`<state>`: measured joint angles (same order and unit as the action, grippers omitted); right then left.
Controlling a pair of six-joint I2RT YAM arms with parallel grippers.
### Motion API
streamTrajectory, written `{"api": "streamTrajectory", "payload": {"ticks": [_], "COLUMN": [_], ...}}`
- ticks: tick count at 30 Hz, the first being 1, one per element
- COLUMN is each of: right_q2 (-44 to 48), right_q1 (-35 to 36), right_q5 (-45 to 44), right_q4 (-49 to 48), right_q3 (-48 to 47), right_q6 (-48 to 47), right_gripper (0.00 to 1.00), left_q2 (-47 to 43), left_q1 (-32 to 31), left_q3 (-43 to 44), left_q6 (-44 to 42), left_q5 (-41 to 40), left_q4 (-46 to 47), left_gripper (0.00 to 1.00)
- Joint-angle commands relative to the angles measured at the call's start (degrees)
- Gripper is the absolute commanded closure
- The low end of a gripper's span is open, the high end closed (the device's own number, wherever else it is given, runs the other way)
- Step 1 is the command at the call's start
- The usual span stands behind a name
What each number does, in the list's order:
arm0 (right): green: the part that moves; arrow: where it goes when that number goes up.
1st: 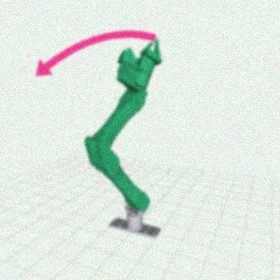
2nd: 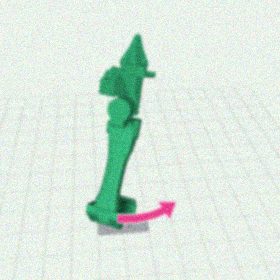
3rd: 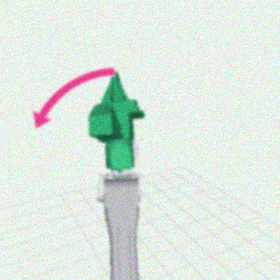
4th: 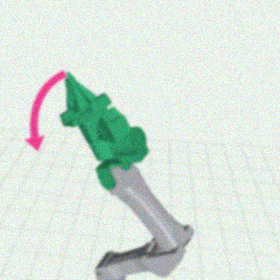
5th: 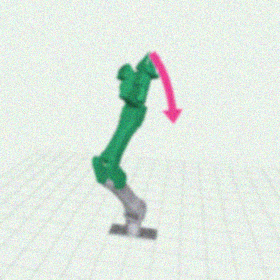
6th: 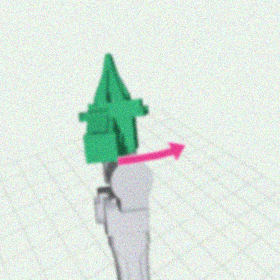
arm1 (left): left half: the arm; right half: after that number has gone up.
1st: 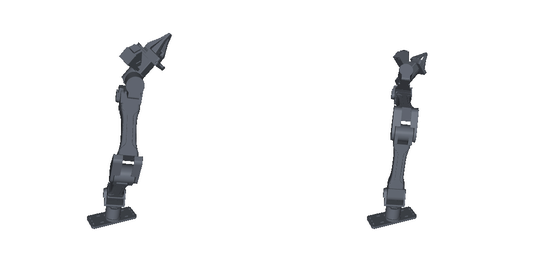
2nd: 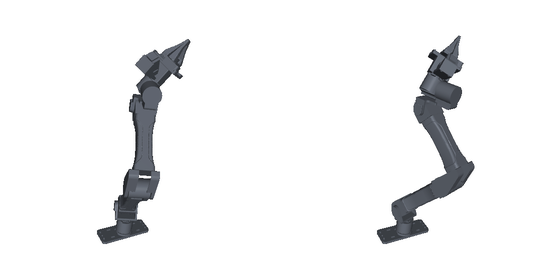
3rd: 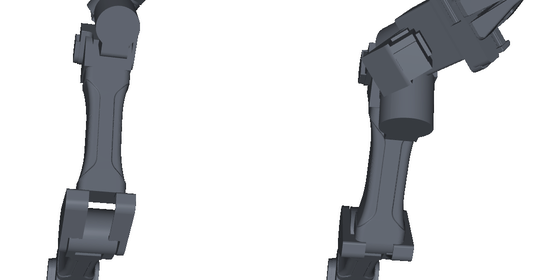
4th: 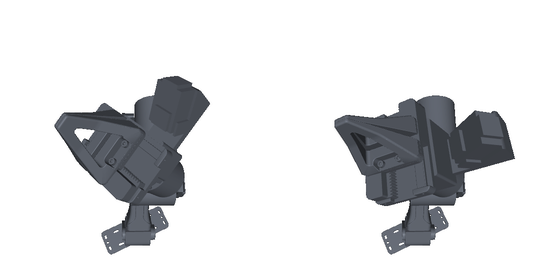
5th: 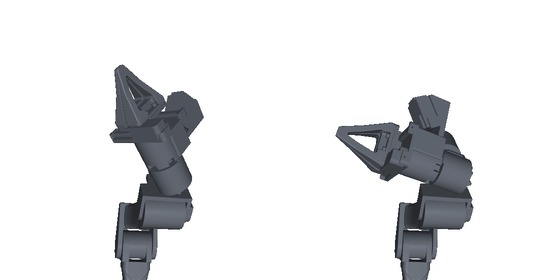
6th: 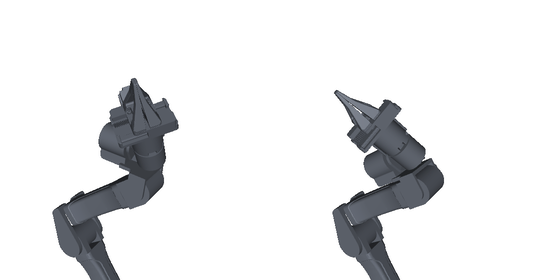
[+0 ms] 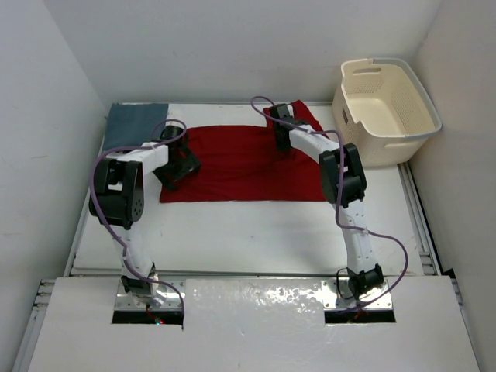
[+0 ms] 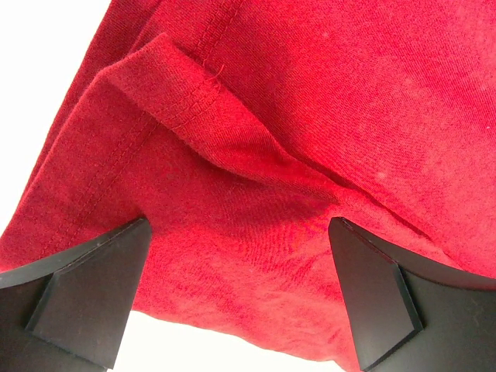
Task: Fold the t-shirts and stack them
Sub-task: Fold the flattened tshirt in 1/3 of the way
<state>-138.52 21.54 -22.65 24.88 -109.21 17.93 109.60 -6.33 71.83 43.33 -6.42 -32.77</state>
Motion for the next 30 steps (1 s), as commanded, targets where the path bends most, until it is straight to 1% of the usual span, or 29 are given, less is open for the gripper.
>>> {"api": "streamTrajectory", "payload": {"ticks": [1,4,5,6,7,14,19,27,30], "right_q2": [0.3,1.5,1.6,1.6,1.5,2.8,5.6,7.7,7.7], "right_q1": [0.3,0.3,0.4,0.4,0.3,0.4,0.4,0.4,0.4], "right_q5": [-0.6,-0.8,-1.1,-2.1,-2.2,-2.9,-3.4,-2.0,0.8], "right_q4": [-0.8,-2.9,-2.8,-2.7,-2.4,-2.9,-5.9,-8.6,-10.5], "right_q3": [1.0,2.9,2.8,2.4,2.2,1.2,2.9,5.7,6.5], "right_q6": [1.2,1.4,1.4,1.4,1.3,0.5,-0.9,-1.1,-2.0], "right_gripper": [0.69,0.81,0.91,0.99,1.00,1.00,1.00,1.00,1.00], "left_q2": [0.4,-0.1,-0.1,-0.1,-0.1,-0.4,-0.2,0.4,0.3], "left_q1": [0.3,0.3,0.3,0.3,0.3,0.3,0.3,0.3,0.3], "left_q3": [-2.4,-3.0,-3.0,-3.0,-3.1,-3.1,-3.3,-3.4,-3.5], "left_q6": [0.3,0.2,0.2,0.3,0.3,0.1,0.1,0.1,0.0], "left_q5": [0.3,0.6,0.6,0.5,0.6,0.7,0.6,1.2,1.1], "left_q4": [1.9,2.4,2.3,2.3,2.3,2.3,2.2,2.4,2.4], "left_gripper": [0.00,0.00,0.00,0.00,0.00,0.00,0.00,0.00,0.00]}}
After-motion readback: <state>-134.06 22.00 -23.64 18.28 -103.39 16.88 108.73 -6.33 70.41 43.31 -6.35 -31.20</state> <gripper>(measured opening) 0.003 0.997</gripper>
